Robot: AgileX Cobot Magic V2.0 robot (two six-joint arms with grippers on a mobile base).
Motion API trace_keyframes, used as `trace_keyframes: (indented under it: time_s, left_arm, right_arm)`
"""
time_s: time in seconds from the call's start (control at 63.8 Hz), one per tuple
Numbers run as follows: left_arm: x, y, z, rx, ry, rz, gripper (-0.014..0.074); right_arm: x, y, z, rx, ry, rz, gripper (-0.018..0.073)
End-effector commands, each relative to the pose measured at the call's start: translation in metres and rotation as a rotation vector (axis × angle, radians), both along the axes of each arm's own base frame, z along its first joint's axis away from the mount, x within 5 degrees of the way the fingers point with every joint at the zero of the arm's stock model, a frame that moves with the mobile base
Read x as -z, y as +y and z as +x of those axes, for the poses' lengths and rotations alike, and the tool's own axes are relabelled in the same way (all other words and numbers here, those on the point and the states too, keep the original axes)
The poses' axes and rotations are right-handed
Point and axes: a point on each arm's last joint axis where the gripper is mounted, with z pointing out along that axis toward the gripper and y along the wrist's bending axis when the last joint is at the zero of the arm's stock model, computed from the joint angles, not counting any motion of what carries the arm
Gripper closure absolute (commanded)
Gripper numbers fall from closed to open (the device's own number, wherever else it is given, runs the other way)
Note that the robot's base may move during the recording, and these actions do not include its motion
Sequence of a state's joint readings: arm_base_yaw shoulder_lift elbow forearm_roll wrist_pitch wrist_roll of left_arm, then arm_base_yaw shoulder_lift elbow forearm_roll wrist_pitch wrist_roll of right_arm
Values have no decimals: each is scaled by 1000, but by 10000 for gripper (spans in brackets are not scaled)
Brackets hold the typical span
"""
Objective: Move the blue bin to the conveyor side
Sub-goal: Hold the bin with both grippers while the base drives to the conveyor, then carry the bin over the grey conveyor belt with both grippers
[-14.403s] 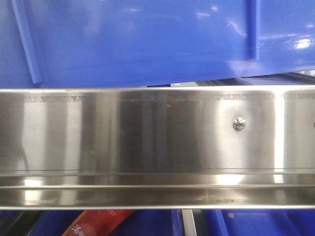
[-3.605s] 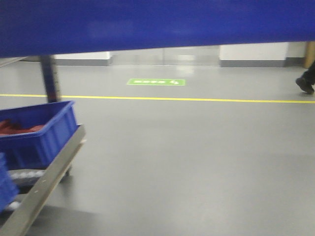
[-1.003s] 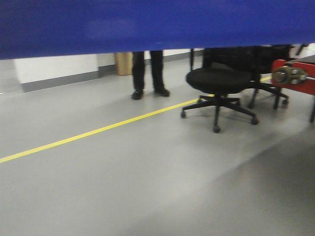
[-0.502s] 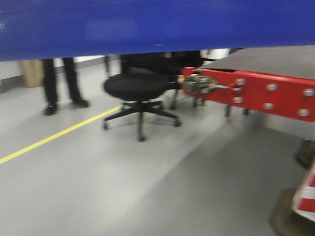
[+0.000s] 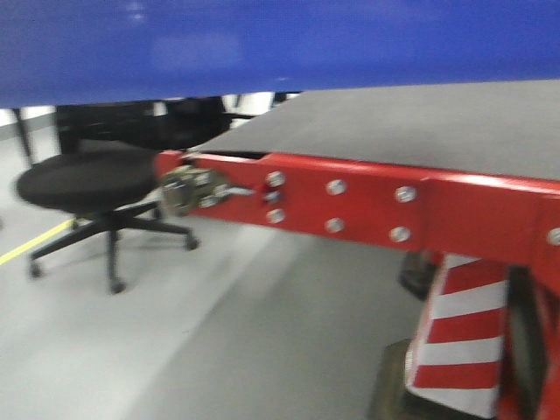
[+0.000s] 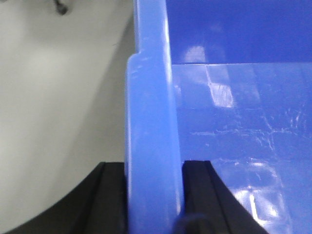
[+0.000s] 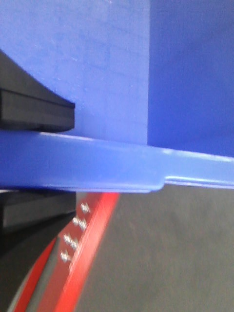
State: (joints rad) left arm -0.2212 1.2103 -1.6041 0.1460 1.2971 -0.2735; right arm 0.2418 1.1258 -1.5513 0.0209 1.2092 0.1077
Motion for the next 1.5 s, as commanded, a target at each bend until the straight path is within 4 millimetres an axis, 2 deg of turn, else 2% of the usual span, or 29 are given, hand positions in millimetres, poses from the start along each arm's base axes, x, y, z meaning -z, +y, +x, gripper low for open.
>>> trace_keyframes:
  time_s: [0.0, 1.489]
  left_arm:
    - [-13, 1, -3, 8, -112, 2, 615]
    - [-13, 1, -3, 7, -111, 4, 615]
  right_arm:
    - [-15, -3, -3, 0, -135, 4, 648]
    - [-15, -3, -3, 0, -135, 4, 648]
